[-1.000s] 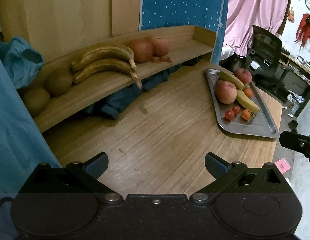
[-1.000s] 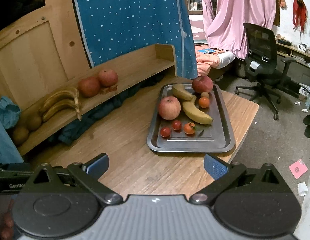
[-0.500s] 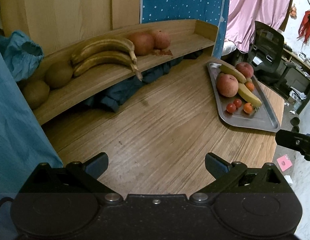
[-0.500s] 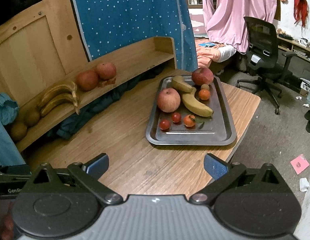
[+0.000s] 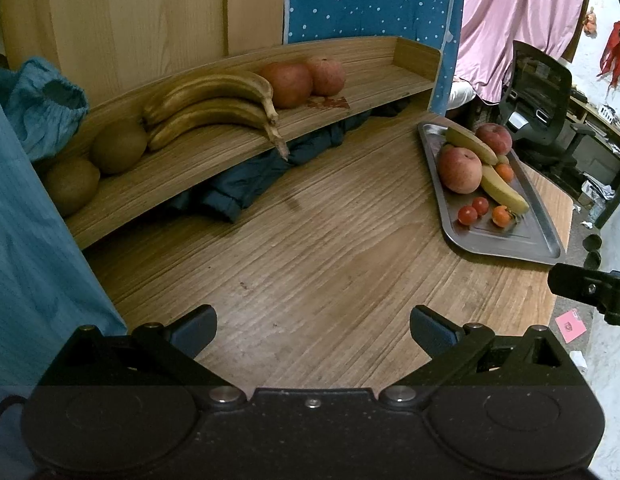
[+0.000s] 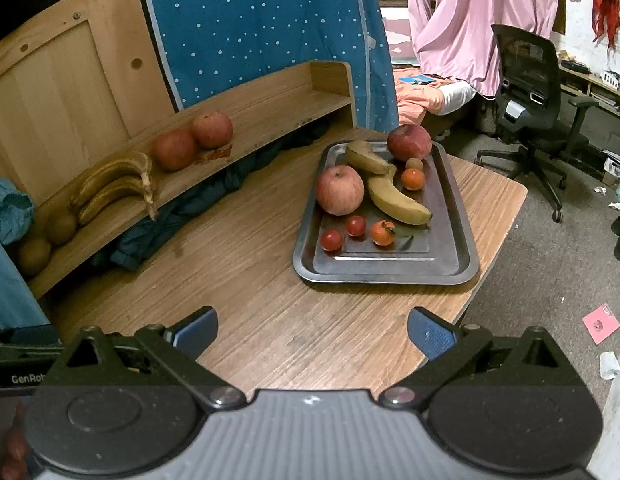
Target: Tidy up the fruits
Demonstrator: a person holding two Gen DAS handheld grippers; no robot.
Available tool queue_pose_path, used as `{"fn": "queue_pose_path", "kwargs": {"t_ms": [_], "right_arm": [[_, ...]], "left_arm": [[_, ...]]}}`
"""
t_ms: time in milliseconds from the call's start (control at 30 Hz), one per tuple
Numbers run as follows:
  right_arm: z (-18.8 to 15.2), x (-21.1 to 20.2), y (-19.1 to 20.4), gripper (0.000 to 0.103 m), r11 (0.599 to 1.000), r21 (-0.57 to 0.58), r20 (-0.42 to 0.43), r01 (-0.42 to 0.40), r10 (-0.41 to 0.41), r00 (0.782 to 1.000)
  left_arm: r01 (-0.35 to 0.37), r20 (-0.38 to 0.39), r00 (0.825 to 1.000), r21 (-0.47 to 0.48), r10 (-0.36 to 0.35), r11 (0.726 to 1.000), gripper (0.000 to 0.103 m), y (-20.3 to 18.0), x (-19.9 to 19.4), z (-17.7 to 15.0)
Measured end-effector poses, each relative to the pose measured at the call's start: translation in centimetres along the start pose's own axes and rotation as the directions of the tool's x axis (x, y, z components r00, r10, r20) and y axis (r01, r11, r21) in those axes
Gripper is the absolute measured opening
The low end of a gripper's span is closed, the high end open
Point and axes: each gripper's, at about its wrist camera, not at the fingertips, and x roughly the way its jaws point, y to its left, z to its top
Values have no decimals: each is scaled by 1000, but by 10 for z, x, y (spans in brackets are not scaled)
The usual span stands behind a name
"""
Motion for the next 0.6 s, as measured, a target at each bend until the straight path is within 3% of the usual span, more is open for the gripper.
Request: {"fn": "queue_pose_path", "kwargs": {"t_ms": [600], "right_arm": [[0, 3, 1, 103, 1000, -2, 6, -4, 4, 1000]], "left_arm": [[6, 13, 1000, -3, -6, 1000, 102, 2, 0, 1]]}}
